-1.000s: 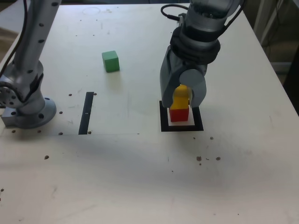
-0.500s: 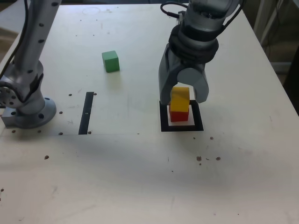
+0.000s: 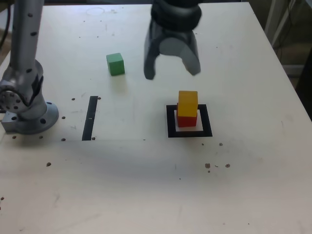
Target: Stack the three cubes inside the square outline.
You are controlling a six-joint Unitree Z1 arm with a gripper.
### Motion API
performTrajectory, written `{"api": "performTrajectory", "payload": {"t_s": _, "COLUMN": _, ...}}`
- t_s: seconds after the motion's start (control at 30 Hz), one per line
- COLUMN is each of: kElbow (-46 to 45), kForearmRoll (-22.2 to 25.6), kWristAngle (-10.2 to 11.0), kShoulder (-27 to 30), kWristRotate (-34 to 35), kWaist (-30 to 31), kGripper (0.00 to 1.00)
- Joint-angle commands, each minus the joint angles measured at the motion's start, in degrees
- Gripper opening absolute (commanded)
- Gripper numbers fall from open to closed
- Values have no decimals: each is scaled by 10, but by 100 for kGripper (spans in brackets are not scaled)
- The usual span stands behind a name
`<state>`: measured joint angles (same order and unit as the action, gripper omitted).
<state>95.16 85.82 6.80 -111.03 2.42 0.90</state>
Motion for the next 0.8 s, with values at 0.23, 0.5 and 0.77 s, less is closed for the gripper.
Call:
{"api": "performTrajectory", "payload": {"t_s": 0.23, "kElbow": -94, "kForearmRoll": -2, "kWristAngle": 22, "kShoulder": 79, "kWristRotate": -66, "kWaist": -107, "kGripper": 99}}
{"api": "performTrajectory", "payload": {"t_s": 0.5, "kElbow": -153, "kForearmRoll": -49, "kWristAngle": 85, "kShoulder": 92, "kWristRotate": -134, "kWaist": -221, "kGripper": 100}}
{"api": "performTrajectory", "payload": {"t_s": 0.77, "kElbow": -259, "kForearmRoll": -177, "kWristAngle": 84, "kShoulder": 80, "kWristRotate": -141, "kWaist": -324, "kGripper": 100}}
